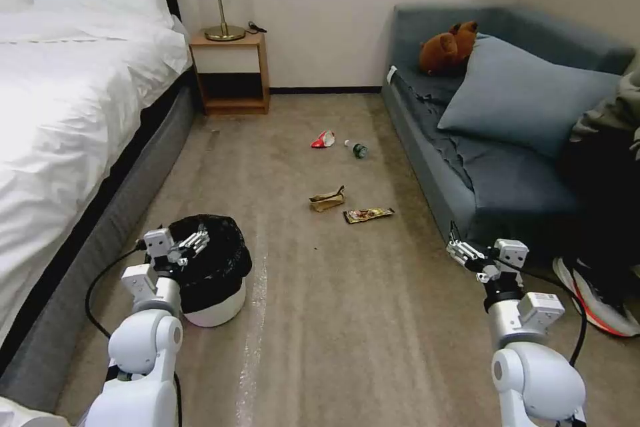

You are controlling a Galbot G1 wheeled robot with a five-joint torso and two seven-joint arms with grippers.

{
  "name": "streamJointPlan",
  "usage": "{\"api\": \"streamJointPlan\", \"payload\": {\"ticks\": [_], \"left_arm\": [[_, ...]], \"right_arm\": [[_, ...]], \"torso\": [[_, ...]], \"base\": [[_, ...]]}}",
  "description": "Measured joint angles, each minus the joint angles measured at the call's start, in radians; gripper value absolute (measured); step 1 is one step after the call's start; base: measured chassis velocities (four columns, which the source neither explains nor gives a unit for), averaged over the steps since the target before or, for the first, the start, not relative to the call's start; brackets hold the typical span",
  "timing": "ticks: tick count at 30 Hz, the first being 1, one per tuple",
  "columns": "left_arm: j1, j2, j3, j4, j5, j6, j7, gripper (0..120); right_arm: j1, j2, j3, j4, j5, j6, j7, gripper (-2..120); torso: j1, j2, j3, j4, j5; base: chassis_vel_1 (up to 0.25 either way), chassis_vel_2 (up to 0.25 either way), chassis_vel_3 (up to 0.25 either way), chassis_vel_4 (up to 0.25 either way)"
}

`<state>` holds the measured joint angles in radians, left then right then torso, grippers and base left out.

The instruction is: Pick up the trash bin, then pick up the garbage on the floor and place it into the trash bin.

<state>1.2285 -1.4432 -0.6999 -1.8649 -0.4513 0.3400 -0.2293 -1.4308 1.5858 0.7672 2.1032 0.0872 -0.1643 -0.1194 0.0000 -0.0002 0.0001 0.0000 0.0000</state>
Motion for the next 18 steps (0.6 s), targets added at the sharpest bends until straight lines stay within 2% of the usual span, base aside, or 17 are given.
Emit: {"api": "streamJointPlan", "payload": {"ticks": [1,2,5,6,8,13,18], "left_arm": [[-0.011,-0.002,0.001,0.005,-0.044,0.026,-0.054,100],[-0.011,-0.002,0.001,0.005,-0.044,0.026,-0.054,100],[-0.04,-0.004,0.001,0.021,-0.119,0.072,-0.159,100],[-0.04,-0.004,0.001,0.021,-0.119,0.072,-0.159,100],[-0.062,-0.003,0.003,0.032,-0.206,0.09,-0.232,99],[-0.056,-0.009,0.001,0.0,-0.269,0.124,-0.275,99],[-0.055,-0.012,-0.005,-0.012,-0.291,0.131,-0.318,99]], "right_arm": [[-0.001,0.002,-0.001,-0.007,-0.001,0.006,0.0,100],[-0.001,0.002,-0.001,-0.007,-0.001,0.006,0.0,100],[-0.005,0.004,-0.002,-0.013,-0.012,0.035,-0.02,100],[-0.005,0.004,-0.002,-0.013,-0.012,0.035,-0.02,100],[-0.001,0.0,-0.001,-0.016,-0.018,0.043,-0.026,100],[0.007,-0.002,-0.004,-0.035,-0.018,0.049,-0.026,100],[0.015,0.0,-0.009,-0.064,-0.019,0.052,-0.024,100]], "torso": [[0.0,0.0,0.0,0.0,-0.0001],[0.0,0.0,0.0,0.0,-0.0001],[0.0,0.0,0.0,0.0,-0.0001],[0.0,0.0,0.0,0.0,-0.0001],[0.0,0.0,0.0,-0.0001,-0.0001],[0.0,0.0,0.0,0.0,0.0002],[0.0,0.0,0.0,0.0,0.0]], "base": [[0.0,0.0,0.0,0.0],[0.0,0.0,0.0,0.0],[0.0,0.0,0.0,0.0],[0.0,0.0,0.0,0.0],[0.0,0.0,0.0,0.0],[0.0,0.0,0.0,0.0],[0.0,0.0,0.0,0.0]]}}
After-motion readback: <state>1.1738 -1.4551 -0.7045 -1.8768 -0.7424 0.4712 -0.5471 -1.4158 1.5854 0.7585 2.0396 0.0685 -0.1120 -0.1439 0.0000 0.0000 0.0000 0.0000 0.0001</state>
